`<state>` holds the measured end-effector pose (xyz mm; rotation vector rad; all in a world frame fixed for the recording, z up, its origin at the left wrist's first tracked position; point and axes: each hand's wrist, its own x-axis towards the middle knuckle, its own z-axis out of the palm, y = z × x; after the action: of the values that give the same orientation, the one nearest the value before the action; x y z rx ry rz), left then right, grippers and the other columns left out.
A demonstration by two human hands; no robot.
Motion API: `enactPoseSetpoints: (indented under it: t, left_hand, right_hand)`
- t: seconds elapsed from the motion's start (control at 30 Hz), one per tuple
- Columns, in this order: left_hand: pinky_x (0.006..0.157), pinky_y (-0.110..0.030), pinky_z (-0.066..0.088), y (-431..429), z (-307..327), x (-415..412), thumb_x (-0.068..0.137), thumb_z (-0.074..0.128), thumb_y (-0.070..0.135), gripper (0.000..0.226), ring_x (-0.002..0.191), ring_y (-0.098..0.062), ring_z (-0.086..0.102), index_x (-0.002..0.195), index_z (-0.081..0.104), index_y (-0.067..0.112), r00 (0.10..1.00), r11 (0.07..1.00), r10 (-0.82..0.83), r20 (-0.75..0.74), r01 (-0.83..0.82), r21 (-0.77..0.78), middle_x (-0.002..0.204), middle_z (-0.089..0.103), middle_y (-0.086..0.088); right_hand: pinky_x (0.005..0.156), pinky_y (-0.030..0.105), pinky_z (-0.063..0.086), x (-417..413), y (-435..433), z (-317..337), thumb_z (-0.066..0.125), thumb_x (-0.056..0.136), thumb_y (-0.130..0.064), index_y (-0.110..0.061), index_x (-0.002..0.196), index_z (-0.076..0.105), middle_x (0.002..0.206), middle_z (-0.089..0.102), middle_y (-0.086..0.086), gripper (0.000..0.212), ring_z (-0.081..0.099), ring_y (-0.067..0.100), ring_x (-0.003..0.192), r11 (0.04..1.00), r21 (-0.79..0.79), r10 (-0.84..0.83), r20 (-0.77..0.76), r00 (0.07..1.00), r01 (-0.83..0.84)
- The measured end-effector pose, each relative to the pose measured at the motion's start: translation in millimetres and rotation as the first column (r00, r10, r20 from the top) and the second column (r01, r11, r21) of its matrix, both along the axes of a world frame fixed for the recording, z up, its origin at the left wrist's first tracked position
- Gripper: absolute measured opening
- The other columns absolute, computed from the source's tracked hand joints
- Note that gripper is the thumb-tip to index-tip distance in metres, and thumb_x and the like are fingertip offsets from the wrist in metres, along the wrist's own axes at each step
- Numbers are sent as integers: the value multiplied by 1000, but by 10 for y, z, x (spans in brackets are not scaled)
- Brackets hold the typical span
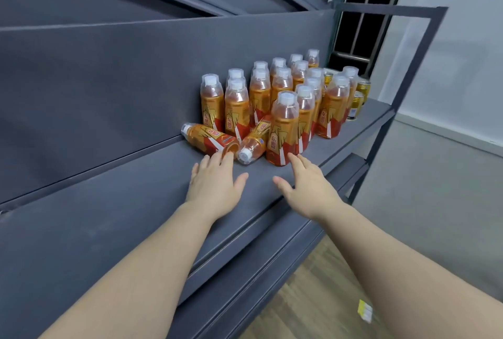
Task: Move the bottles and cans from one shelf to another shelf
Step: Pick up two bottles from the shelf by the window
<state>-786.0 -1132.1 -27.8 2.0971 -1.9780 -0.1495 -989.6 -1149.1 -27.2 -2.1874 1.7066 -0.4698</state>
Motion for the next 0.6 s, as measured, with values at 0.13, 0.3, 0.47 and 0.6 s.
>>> enactPoseSetpoints:
  t: [0.13,0.3,0.47,0.6]
  left_hand:
    - [123,-49,15,-169,-36,16,101,39,53,67,151,-29,18,156,23,18,1000,999,26,-2,-26,22,164,22,-4]
    - [122,-49,19,-331,-64,4,101,39,53,66,149,-28,22,155,25,18,997,997,82,-8,-81,17,161,28,-4]
    - [122,-48,19,-420,-22,-60,101,39,52,65,149,-27,21,155,25,18,993,993,120,7,-120,-9,162,27,-6]
    - [122,-48,18,-458,4,-81,102,38,52,66,151,-28,18,156,23,19,990,990,141,19,-141,0,163,24,-6]
  right_hand:
    - [117,38,26,43,-218,-23,48,100,-51,-17,159,16,163,24,3,75,21,24,148,999,-37,22,22,1000,-21]
    - [106,41,38,44,-482,-25,54,99,-45,-12,154,21,151,34,9,72,34,29,137,996,-88,-23,89,996,31]
    - [106,44,39,-23,-741,-5,64,94,-44,-9,153,21,147,36,13,81,37,32,136,987,-54,-135,248,959,153]
    - [110,47,38,-28,-912,-21,72,88,-45,-11,154,20,150,34,12,90,36,32,139,987,23,-156,343,926,158]
